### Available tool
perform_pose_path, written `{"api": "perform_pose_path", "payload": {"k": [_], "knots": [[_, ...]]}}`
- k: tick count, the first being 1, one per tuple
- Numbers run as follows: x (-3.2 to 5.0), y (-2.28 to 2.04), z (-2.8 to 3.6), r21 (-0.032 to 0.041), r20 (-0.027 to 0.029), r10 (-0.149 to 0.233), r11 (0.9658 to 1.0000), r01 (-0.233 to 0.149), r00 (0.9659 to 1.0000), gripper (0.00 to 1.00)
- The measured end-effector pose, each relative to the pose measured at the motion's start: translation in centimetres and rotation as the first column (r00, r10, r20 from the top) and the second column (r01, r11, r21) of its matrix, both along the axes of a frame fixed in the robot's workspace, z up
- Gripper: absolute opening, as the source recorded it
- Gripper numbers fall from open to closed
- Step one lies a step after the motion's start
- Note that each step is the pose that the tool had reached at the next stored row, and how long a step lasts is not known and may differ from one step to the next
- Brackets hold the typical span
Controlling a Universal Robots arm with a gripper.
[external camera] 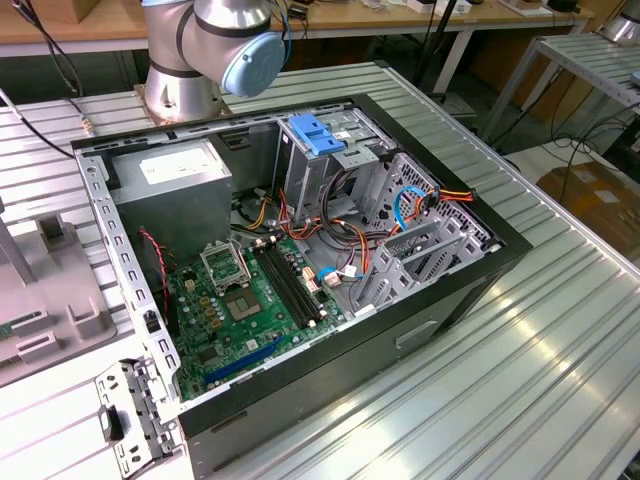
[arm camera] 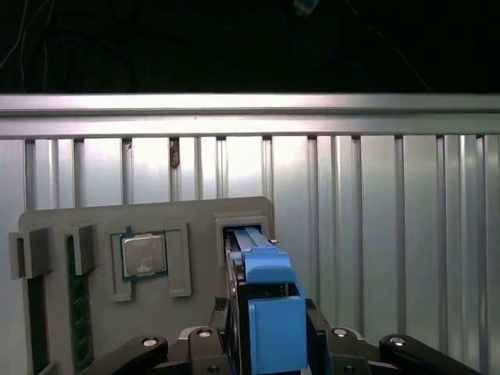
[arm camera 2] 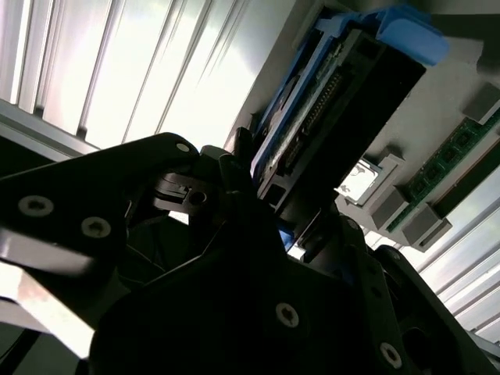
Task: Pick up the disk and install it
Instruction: 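Pick up the disk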
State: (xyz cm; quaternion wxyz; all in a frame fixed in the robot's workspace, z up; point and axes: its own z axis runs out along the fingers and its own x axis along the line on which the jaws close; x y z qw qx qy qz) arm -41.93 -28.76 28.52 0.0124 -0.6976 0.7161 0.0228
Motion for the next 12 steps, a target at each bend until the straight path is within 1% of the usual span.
{"api": "perform_pose_path", "payload": {"k": [7,9,12], "knots": [[0.0,0.0,-0.7,0.0,-0.0001,0.0,1.0,0.0,1.0,0.48],[0.0,0.0,-0.82,0.0,-0.0002,0.0,1.0,0.0,1.0,0.48],[0.0,0.0,-0.83,-0.0001,-0.0002,0.0,1.0,0.0,1.0,0.48]]}}
